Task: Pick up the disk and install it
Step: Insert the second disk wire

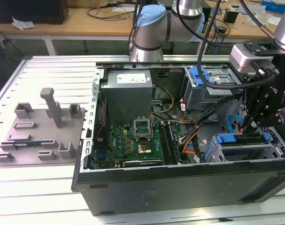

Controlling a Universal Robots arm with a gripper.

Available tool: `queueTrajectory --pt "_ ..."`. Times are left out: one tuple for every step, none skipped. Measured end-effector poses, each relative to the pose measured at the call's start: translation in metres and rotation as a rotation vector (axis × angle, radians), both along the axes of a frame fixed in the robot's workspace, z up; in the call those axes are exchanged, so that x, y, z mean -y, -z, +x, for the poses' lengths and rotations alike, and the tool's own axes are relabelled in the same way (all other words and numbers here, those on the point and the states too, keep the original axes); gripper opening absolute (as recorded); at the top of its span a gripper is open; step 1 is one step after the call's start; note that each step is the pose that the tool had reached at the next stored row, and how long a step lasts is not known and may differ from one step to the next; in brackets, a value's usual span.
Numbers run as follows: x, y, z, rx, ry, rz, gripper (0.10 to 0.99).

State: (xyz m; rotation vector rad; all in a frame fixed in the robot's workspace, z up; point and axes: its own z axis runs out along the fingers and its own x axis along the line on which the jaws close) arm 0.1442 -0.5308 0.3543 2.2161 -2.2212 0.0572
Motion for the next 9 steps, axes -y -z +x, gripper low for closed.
queueTrajectory --pt "0.0001 0.0000 0.0000 0.0003 -0.002 0.000 0.161" --pt "0.0003 0.0001 0.0000 0.0005 -0.003 0.000 0.161" --pt "0.0005 0.0001 0.0000 0.0006 -0.004 0.000 0.161" --pt "0.0005 0.0001 0.0000 0.0007 -0.004 0.000 0.161" --pt "0.0005 0.0001 0.0000 0.0006 -0.004 0.000 0.161" --pt "0.0005 0.0001 0.0000 0.0007 -0.004 0.000 0.161" --pt "0.0005 0.0001 0.0000 0.0007 -0.004 0.001 0.161" --pt "0.0006 0.0002 0.0001 0.0007 -0.004 0.001 0.161" --pt "0.0005 0.0003 0.0003 0.0006 -0.004 0.001 0.161"
